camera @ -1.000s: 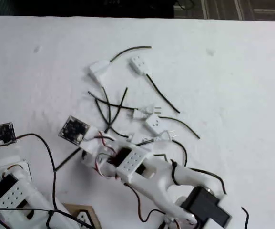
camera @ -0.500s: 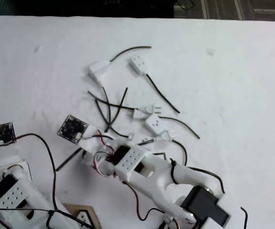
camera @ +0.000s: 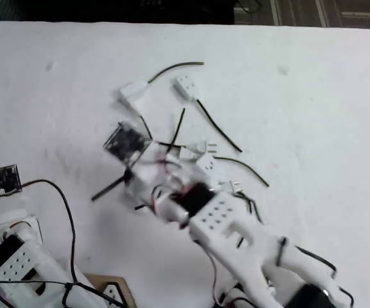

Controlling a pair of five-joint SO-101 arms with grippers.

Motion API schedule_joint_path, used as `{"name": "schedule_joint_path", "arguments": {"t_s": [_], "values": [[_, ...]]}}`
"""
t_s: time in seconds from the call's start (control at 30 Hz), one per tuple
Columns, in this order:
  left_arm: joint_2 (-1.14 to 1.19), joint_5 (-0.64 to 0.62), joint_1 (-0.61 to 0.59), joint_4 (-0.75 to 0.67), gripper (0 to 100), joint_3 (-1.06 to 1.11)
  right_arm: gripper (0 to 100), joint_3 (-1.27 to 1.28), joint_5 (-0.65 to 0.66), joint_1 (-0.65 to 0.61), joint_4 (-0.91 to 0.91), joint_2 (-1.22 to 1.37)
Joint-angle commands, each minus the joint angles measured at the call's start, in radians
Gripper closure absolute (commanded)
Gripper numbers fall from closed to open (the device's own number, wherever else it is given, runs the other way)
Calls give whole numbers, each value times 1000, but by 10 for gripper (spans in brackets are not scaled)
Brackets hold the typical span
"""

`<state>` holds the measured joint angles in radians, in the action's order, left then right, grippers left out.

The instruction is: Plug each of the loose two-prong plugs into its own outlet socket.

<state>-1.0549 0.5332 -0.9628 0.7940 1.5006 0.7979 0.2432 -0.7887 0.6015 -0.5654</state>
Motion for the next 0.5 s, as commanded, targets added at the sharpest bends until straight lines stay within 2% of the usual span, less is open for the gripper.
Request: {"name": "schedule_joint_path", "arguments": {"t_s": [0.0, 0.1, 0.23, 0.47], "values": [[-18, 6, -1, -15, 977, -3, 981, -126, 26, 82, 39, -94], [-18, 6, -1, -15, 977, -3, 981, -207, 80, 159, 38, -76], [-18, 6, -1, -15, 977, -3, 981, -305, 89, 239, 39, 13], [-18, 6, -1, -15, 977, -3, 981, -304, 81, 246, 45, 99]]}}
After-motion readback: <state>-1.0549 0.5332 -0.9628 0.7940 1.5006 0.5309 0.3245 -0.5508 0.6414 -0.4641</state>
